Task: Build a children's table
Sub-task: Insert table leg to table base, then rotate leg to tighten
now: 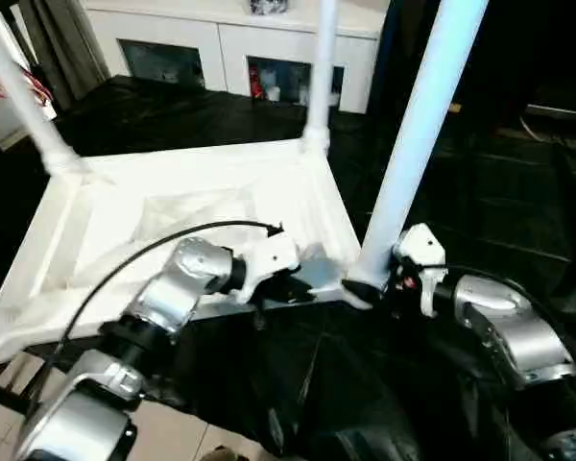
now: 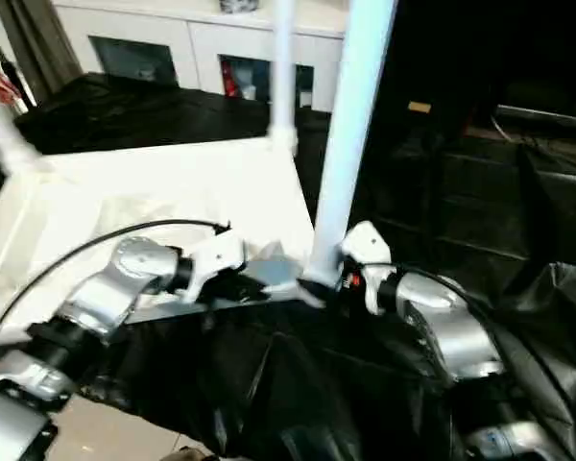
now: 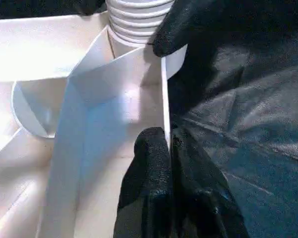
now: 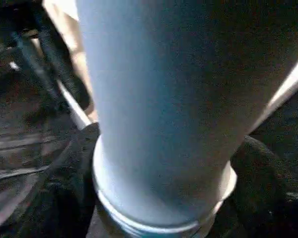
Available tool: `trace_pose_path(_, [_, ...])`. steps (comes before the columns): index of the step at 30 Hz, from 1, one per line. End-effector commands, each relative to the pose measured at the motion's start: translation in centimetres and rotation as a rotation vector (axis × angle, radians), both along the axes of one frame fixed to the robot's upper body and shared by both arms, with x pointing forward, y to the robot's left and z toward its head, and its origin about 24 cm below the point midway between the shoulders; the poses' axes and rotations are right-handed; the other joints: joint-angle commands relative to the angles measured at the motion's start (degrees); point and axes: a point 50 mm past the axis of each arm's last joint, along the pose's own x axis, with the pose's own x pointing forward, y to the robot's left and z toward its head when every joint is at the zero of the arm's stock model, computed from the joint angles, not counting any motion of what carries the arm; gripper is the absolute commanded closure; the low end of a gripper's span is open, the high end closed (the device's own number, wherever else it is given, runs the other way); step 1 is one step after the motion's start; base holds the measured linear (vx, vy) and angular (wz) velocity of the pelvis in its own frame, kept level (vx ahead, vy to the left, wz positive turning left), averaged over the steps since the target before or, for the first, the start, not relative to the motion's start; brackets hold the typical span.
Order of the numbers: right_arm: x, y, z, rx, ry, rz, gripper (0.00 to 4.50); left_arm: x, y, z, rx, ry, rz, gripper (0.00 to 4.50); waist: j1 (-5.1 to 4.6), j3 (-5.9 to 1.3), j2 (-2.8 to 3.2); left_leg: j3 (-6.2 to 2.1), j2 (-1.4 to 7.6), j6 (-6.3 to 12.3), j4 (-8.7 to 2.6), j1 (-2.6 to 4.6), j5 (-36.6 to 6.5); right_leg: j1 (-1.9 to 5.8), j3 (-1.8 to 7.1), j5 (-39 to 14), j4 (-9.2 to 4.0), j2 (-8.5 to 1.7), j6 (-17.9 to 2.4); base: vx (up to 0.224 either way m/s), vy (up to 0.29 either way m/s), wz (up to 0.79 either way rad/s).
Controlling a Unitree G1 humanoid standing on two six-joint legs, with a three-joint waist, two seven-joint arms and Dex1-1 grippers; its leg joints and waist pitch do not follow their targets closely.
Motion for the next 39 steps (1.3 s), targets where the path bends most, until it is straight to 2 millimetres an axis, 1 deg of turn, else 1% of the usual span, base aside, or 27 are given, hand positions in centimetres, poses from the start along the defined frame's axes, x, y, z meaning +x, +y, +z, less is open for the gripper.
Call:
trace_pose_path(1, [-0.1, -0.1, 0.3, -0.023, -0.007, 0.016, 1.27, -0.6, -0.9, 0.3, 0.0, -0.006, -0.105, 4.5, -0.05, -4.5, -0.05, -0.96, 3.31, 4.58, -3.7, 0.52, -5.1, 3.72, 2.96, -3.7, -3.08, -5.09, -15.9, 0.0, 0.0, 0.0])
trace_pose_path(3, [-0.2, -0.1, 0.4, -0.022, -0.003, 0.026, 1.41, -0.6, -0.8, 0.3, 0.002, -0.002, -0.111, 4.5, -0.03, -4.57, -0.09, -0.96, 3.29, 4.57, -3.63, 0.53, -4.5, 3.73, 2.97, -2.8, -2.98, -4.99, -15.8, 0.0, 0.0, 0.0])
trace_pose_path(5, [-0.3, -0.1, 0.5, -0.019, 0.003, 0.037, 1.62, -0.6, -0.7, 0.4, 0.002, 0.004, -0.116, 4.5, 0.07, -4.67, -0.18, -0.95, 3.28, 4.9, -3.53, 0.51, -3.6, 3.78, 2.98, -1.6, -2.78, -5.04, -16.0, 0.0, 0.0, 0.0])
trace_pose_path(6, [-0.5, -0.1, 0.4, -0.018, 0.008, 0.046, 1.67, -0.7, -0.6, 0.3, 0.004, 0.008, -0.117, 4.5, 0.11, -4.7, -0.21, -0.95, 3.22, 5.19, -3.48, 0.41, -3.0, 3.84, 2.95, -1.0, -2.69, -5.01, -16.0, 0.0, 0.0, 0.0])
trace_pose_path(7, [-0.6, 0.0, 0.4, -0.017, 0.012, 0.051, 1.69, -0.7, -0.5, 0.3, 0.006, 0.011, -0.117, 4.5, 0.21, -4.75, -0.24, -0.95, 3.26, 5.45, -3.43, 0.5, -2.7, 3.76, 2.94, -0.8, -2.67, -5.0, -16.0, 0.0, 0.0, 0.0])
trace_pose_path(11, [-0.7, 0.3, -0.1, 0.022, 0.035, 0.014, 1.74, -0.5, -0.7, 0.0, -0.017, 0.017, -0.062, 4.5, 0.5, -4.69, -0.34, -0.89, 3.27, 5.54, -3.42, 0.52, -3.0, 3.71, 2.94, -2.1, -2.77, -5.06, -15.8, 0.0, 0.0, 0.0])
trace_pose_path(12, [-0.3, 0.5, -0.4, 0.04, 0.029, -0.055, 1.74, -0.1, -1.0, -0.1, -0.032, 0.014, -0.011, 4.5, 0.48, -4.63, -0.64, -0.81, 3.27, 5.38, -3.45, 0.53, -3.3, 3.63, 2.96, -3.1, -2.94, -5.05, -15.6, 0.0, 0.0, 0.0])
trace_pose_path(13, [0.0, 0.5, -0.6, 0.046, 0.024, -0.093, 1.75, 0.1, -1.1, -0.1, -0.038, 0.011, 0.015, 4.5, 0.42, -4.61, -0.42, -0.82, 3.21, 4.73, -3.46, 0.57, -3.7, 3.44, 2.96, -4.4, -3.01, -5.12, -15.5, 0.0, 0.0, 0.0])
trace_pose_path(14, [0.5, 0.6, -1.0, 0.046, 0.012, -0.182, 1.75, 0.5, -1.4, -0.2, -0.04, -0.011, 0.07, 4.5, 0.37, -4.53, -0.67, -0.8, 3.09, 4.39, -3.49, 0.55, -4.0, 3.44, 2.91, -5.5, -3.25, -5.06, -15.3, 0.0, 0.0, 0.0])
trace_pose_path(15, [0.7, 0.6, -1.2, 0.045, 0.008, -0.215, 1.75, 0.7, -1.5, -0.2, -0.039, -0.021, 0.091, 4.5, 0.27, -4.37, -0.55, -0.83, 3.02, 3.37, -3.58, 0.6, -5.1, 3.31, 2.91, -8.1, -3.51, -5.04, -14.7, 0.0, 0.0, 0.0])
trace_pose_path(16, [1.2, 0.6, -1.6, 0.058, 0.016, -0.306, 1.75, 1.2, -1.8, -0.4, -0.036, -0.035, 0.151, 4.5, 0.1, -4.3, -0.66, -0.9, 2.91, 2.5, -3.66, 0.62, -6.3, 3.39, 2.87, -10.7, -3.69, -5.0, -13.9, 0.0, 0.0, 0.0])
trace_pose_path(17, [1.5, 0.7, -1.9, 0.068, 0.024, -0.367, 1.75, 1.4, -2.0, -0.4, -0.033, -0.045, 0.186, 4.5, 0.04, -4.19, -0.57, -0.94, 2.94, 2.08, -3.8, 0.78, -6.9, 3.23, 2.86, -12.0, -3.84, -4.96, -13.5, 0.0, 0.0, 0.0])
trace_pose_path(18, [1.9, 0.7, -2.3, 0.084, 0.036, -0.457, 1.75, 1.7, -2.4, -0.5, -0.032, -0.058, 0.229, 4.5, -0.26, -4.11, -0.66, -0.86, 2.78, 1.43, -3.8, 0.9, -8.1, 3.12, 2.93, -14.4, -4.18, -5.0, -12.9, 0.0, 0.0, 0.0])
trace_pose_path(19, [2.3, 0.8, -2.6, 0.094, 0.05, -0.534, 1.75, 2.0, -2.7, -0.6, -0.031, -0.067, 0.267, 4.5, -0.32, -4.17, -0.65, -0.88, 2.71, 0.95, -3.81, 0.97, -8.1, 3.16, 2.93, -15.5, -4.35, -5.03, -12.2, 0.0, 0.0, 0.0])
trace_pose_path(21, [2.7, 1.1, -3.1, 0.107, 0.073, -0.641, 1.75, 2.2, -3.4, -0.7, -0.039, -0.072, 0.323, 4.5, -0.69, -4.12, -0.49, -0.92, 2.66, 0.8, -3.85, 0.7, -8.0, 3.23, 2.97, -15.4, -4.39, -4.98, -11.9, 0.0, 0.0, 0.0])
trace_pose_path(22, [3.0, 1.4, -3.4, 0.108, 0.075, -0.695, 1.75, 2.4, -4.0, -0.7, -0.044, -0.08, 0.364, 4.5, -0.6, -4.17, -0.53, -1.03, 2.62, 0.66, -3.83, 0.74, -7.9, 3.28, 2.84, -15.5, -4.46, -4.98, -11.6, 0.0, 0.0, 0.0])
trace_pose_path(23, [3.3, 1.9, -3.5, 0.114, 0.079, -0.738, 1.75, 2.6, -4.6, -0.7, -0.048, -0.088, 0.393, 4.5, -0.74, -4.27, -0.43, -1.07, 2.6, 0.66, -3.82, 0.79, -7.7, 3.2, 2.86, -14.9, -4.42, -4.99, -11.8, 0.0, 0.0, 0.0])
trace_pose_path(24, [3.5, 2.6, -3.5, 0.13, 0.067, -0.752, 1.75, 2.6, -5.2, -0.7, -0.056, -0.11, 0.407, 4.5, -0.95, -4.26, -0.49, -1.03, 2.52, 0.67, -3.84, 0.68, -7.8, 3.2, 2.85, -14.7, -4.47, -4.86, -11.6, 0.0, 0.0, 0.0])
trace_pose_path(27, [3.9, 3.8, -2.9, 0.175, 0.023, -0.726, 1.75, 2.5, -6.3, -0.6, -0.075, -0.144, 0.378, 4.5, -0.78, -4.5, -0.57, -1.03, 2.57, 1.4, -3.71, 0.54, -6.7, 3.33, 2.9, -12.1, -4.27, -5.0, -11.8, 0.0, 0.0, 0.0])
trace_pose_path(28, [3.9, 3.9, -2.8, 0.186, 0.022, -0.713, 1.19, 2.4, -6.3, -0.5, -0.077, -0.147, 0.372, 4.5, -0.73, -4.66, -0.59, -1.11, 2.61, 2.04, -3.68, 0.4, -5.6, 3.57, 2.9, -9.5, -3.88, -4.96, -12.1, 0.0, 0.0, 0.0])
trace_pose_path(29, [3.8, 4.0, -2.6, 0.195, 0.015, -0.678, 1.05, 2.3, -6.3, -0.5, -0.081, -0.145, 0.351, 4.5, -0.74, -4.69, -0.54, -1.1, 2.65, 2.44, -3.66, 0.32, -5.2, 3.61, 2.88, -8.3, -3.72, -4.94, -12.4, 0.0, 0.0, 0.0])
trace_pose_path(31, [3.7, 4.0, -2.3, 0.207, 0.006, -0.637, 1.0, 2.2, -6.1, -0.5, -0.08, -0.146, 0.322, 4.5, -0.74, -4.68, -0.41, -1.12, 2.69, 3.76, -3.6, 0.27, -4.9, 3.71, 2.84, -5.9, -3.5, -5.03, -13.4, 0.0, 0.0, 0.0])
trace_pose_path(34, [3.5, 3.7, -1.7, 0.194, -0.011, -0.548, 0.62, 1.8, -5.4, -0.6, -0.075, -0.132, 0.267, 4.5, -0.76, -4.79, -0.55, -1.16, 2.72, 4.63, -3.53, 0.1, -3.8, 3.96, 2.79, -4.0, -3.18, -5.06, -14.0, 0.0, 0.0, 0.0])
trace_pose_path(36, [3.2, 3.3, -1.5, 0.181, -0.006, -0.477, 0.58, 1.5, -4.9, -0.7, -0.069, -0.126, 0.224, 4.5, -0.82, -4.74, -0.6, -1.11, 2.7, 4.94, -3.47, 0.1, -3.9, 3.98, 2.76, -3.9, -3.22, -5.0, -14.3, 0.0, 0.0, 0.0])
trace_pose_path(37, [3.0, 3.1, -1.4, 0.183, -0.005, -0.452, 0.51, 1.3, -4.8, -0.8, -0.066, -0.118, 0.208, 4.5, -0.87, -4.7, -0.49, -1.05, 2.82, 5.21, -3.49, 0.14, -4.2, 3.94, 2.85, -4.0, -3.23, -5.09, -14.5, 0.0, 0.0, 0.0])
trace_pose_path(38, [2.8, 2.9, -1.2, 0.172, -0.015, -0.412, 0.51, 1.2, -4.5, -0.9, -0.068, -0.107, 0.191, 4.5, -0.85, -4.64, -0.43, -1.04, 2.79, 5.21, -3.52, 0.14, -4.7, 3.9, 2.82, -4.6, -3.36, -5.09, -14.5, 0.0, 0.0, 0.0])
trace_pose_path(39, [2.4, 2.5, -0.9, 0.148, -0.032, -0.338, 0.51, 0.9, -4.1, -0.9, -0.071, -0.089, 0.161, 4.5, -0.78, -4.57, -0.47, -1.05, 2.87, 4.91, -3.57, 0.33, -5.8, 3.85, 2.77, -6.0, -3.53, -5.06, -14.4, 0.0, 0.0, 0.0])
